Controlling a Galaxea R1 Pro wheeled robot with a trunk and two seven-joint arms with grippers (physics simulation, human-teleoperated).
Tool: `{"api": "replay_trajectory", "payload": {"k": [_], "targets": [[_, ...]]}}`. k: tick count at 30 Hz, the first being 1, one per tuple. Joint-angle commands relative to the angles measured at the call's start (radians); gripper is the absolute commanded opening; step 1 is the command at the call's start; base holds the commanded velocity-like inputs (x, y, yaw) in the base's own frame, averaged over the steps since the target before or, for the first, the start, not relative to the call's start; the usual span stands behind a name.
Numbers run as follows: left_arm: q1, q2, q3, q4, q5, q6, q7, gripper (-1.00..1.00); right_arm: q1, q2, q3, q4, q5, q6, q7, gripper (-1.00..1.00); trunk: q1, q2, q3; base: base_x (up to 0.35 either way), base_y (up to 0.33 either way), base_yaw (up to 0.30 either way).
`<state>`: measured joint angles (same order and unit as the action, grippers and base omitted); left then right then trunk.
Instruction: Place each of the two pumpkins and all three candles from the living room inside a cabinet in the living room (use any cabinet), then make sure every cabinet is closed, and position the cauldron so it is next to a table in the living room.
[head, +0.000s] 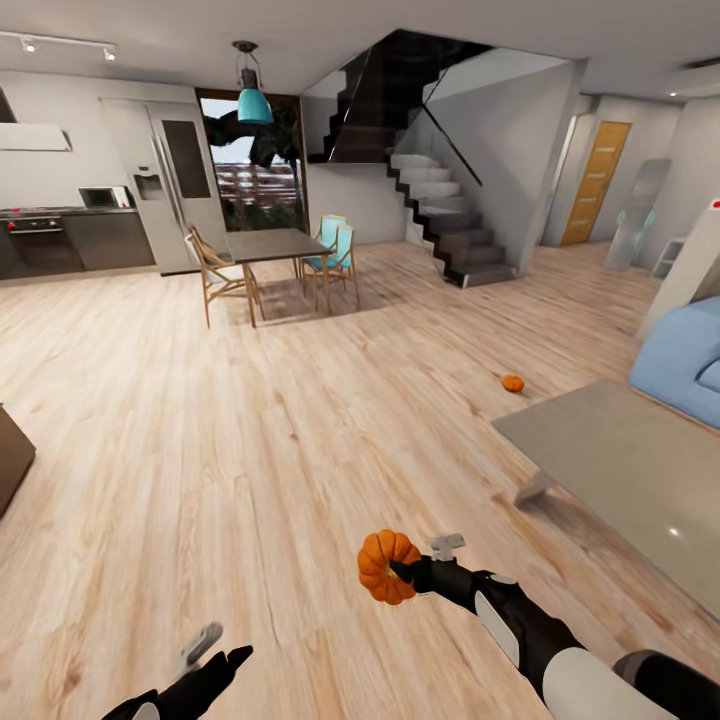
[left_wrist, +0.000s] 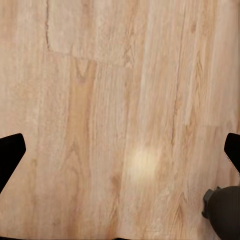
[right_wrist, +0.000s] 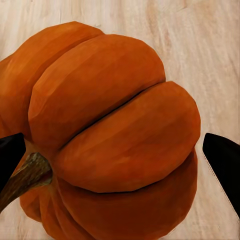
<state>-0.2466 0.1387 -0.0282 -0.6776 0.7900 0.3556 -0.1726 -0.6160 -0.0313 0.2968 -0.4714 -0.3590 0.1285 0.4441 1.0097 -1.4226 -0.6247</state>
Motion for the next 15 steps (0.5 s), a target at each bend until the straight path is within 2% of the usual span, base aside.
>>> {"api": "replay_trajectory", "payload": {"k": [1,9,15], "targets": [[0.000,0.001,-0.003,0.000,0.009,0.003,0.001,1.00,-0.001,-0.001,0.004,-0.002,-0.014,0.007,-0.001,-1.00,0.001,0.000,-0.001,0.341,0.000,0.000],[0.000,0.001,-0.004,0.000,0.009,0.002,0.001,1.00,-0.001,-0.001,0.003,-0.001,-0.014,0.007,-0.001,-1.00,0.001,0.000,-0.001,0.342,0.006,0.000],[0.000,0.001,-0.003,0.000,0.012,0.002,0.001,1.00,-0.001,-0.001,0.004,-0.001,-0.014,0.007,-0.001,-1.00,0.001,0.000,-0.001,0.323,0.124,0.000]]}}
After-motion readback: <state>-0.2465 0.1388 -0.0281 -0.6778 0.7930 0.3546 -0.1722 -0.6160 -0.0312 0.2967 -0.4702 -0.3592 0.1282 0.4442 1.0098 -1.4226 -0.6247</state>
